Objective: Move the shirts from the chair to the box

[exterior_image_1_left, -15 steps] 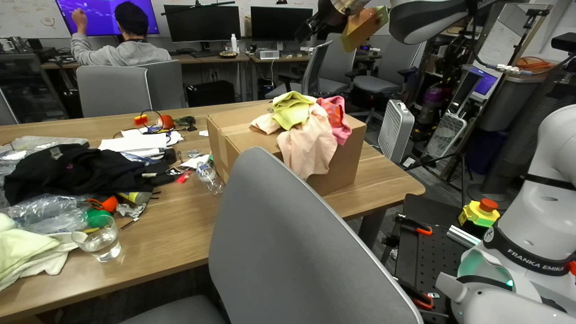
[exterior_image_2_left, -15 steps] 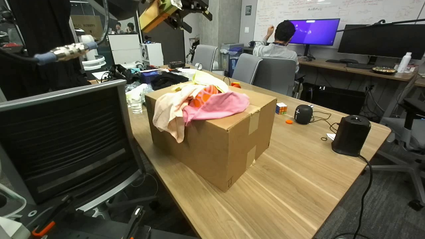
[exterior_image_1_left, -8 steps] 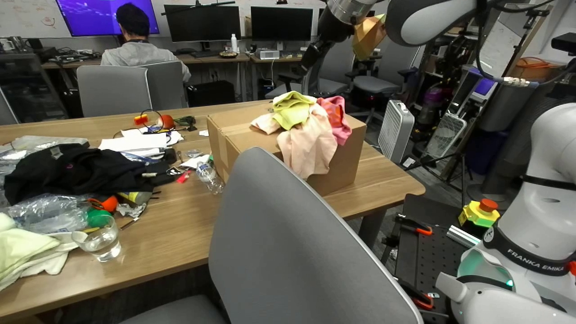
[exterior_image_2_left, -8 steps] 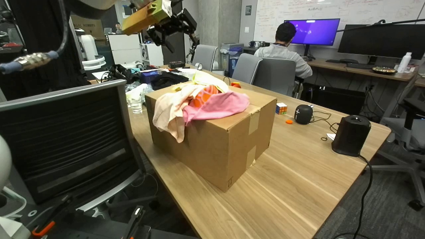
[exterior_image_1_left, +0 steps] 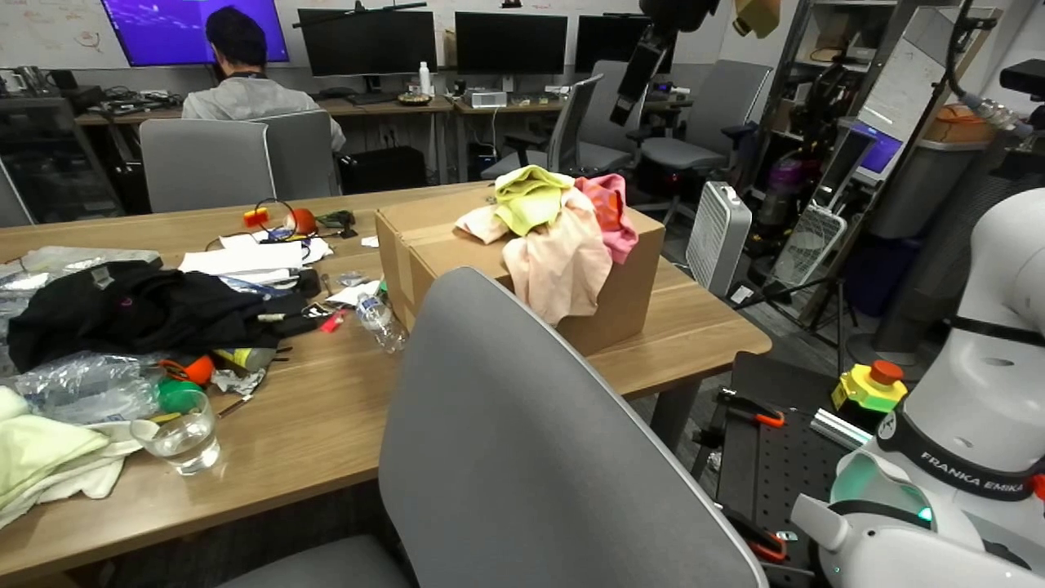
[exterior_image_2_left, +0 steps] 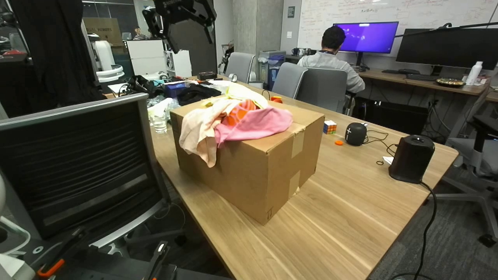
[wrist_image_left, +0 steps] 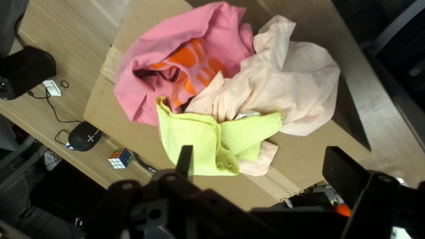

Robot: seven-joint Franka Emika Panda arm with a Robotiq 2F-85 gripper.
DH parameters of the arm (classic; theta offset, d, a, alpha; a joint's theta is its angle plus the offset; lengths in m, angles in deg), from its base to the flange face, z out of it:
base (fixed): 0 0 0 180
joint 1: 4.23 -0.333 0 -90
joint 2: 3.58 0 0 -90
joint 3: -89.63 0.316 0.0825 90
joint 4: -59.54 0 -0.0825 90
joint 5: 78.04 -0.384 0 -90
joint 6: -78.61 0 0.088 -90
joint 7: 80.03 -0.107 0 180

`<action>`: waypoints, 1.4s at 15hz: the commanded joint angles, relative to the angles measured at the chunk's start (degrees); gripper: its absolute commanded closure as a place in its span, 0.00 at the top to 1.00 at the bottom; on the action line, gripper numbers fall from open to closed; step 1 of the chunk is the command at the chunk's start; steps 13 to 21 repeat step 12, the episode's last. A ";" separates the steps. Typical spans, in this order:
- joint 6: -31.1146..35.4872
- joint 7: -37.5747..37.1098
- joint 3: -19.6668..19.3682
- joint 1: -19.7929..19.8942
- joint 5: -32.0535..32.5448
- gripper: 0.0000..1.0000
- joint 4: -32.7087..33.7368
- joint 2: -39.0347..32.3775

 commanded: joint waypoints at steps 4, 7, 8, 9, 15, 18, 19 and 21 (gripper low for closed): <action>-14.94 18.39 -1.54 3.87 -14.53 1.00 0.66 12.25; -21.02 22.22 -3.47 4.71 -17.83 1.00 0.02 16.84; -22.88 22.84 -3.97 4.86 -18.53 1.00 0.09 17.89; -20.40 20.95 -2.64 5.43 -17.00 1.00 0.54 14.69; -22.57 22.04 -3.64 5.40 -17.65 1.00 0.03 17.41; -22.57 22.04 -3.64 5.40 -17.65 1.00 0.03 17.41; -22.57 22.04 -3.64 5.40 -17.65 1.00 0.03 17.41; -22.57 22.04 -3.64 5.40 -17.65 1.00 0.03 17.41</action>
